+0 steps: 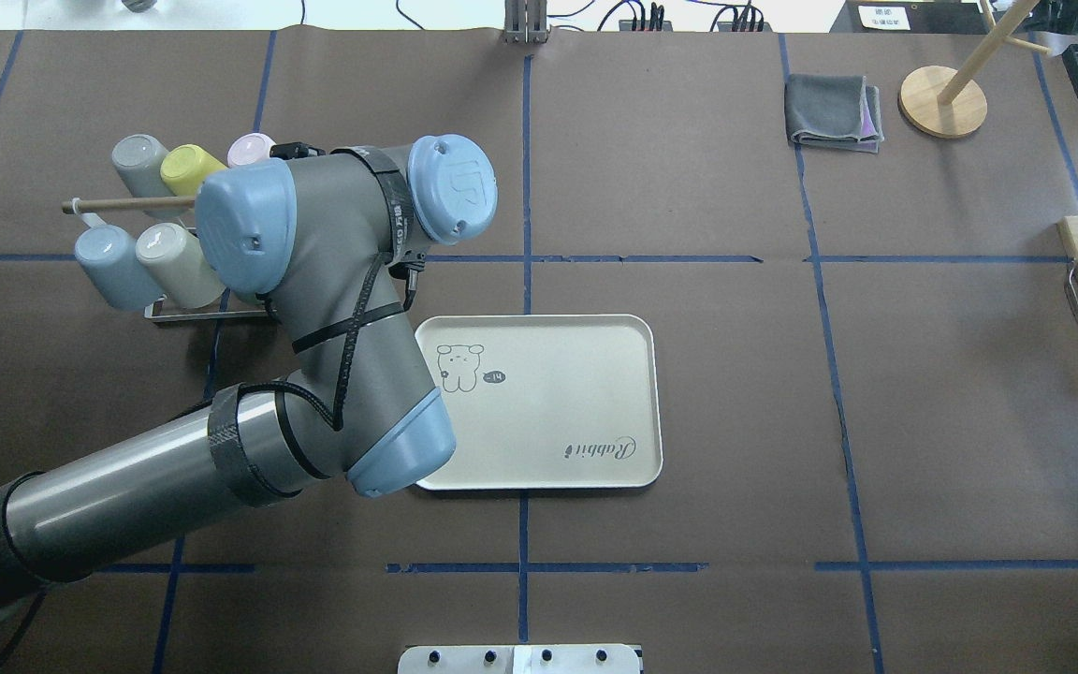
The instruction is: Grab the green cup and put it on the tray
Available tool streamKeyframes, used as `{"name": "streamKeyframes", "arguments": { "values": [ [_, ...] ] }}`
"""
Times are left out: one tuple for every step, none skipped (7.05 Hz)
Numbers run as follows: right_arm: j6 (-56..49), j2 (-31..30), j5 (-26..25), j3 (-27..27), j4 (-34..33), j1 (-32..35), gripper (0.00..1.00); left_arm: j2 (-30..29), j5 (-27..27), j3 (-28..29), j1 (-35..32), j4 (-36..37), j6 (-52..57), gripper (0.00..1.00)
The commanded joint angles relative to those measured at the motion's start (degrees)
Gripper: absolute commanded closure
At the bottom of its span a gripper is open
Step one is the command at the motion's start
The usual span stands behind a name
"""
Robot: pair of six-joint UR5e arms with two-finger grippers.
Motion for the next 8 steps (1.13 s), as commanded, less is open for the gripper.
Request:
{"name": "streamKeyframes", "arguments": {
  "values": [
    [-0.05, -0.09, 0.0, 0.0, 0.0, 0.0, 0.01, 0.01, 2.72, 1.37, 1.46, 2.82, -0.17, 0.0],
    [-0.05, -0.09, 0.0, -0.18, 0.0, 0.0, 0.01, 0.7, 2.72, 1.46, 2.42, 2.83, -0.61, 0.0],
    [-0.05, -0.09, 0.0, -0.18, 0.0, 0.0, 0.01, 1.15, 2.81, 1.37, 2.69, 2.83, -0.78, 0.0],
    [-0.05, -0.09, -0.08, -0.27, 0.09, 0.0, 0.01, 1.93, 2.81, 1.28, 2.96, 2.75, -2.35, 0.0],
    [-0.05, -0.09, 0.0, -0.61, 0.18, 0.0, 0.01, 1.94, 3.33, 1.28, 3.13, 2.74, -2.54, 0.0],
    [-0.05, -0.09, 0.0, -0.79, 0.18, 0.0, 0.01, 1.85, 3.43, 1.46, 3.13, 2.74, -2.54, 0.0],
    [-0.05, -0.09, 0.0, -0.79, 0.18, 0.0, 0.01, 1.94, 3.51, 1.72, 3.13, 2.66, -2.54, 0.0],
    [-0.05, -0.09, 0.0, -1.14, 0.26, 0.0, 0.01, 1.85, 3.78, 2.25, 3.22, 2.66, -2.46, 0.0]
  ]
}}
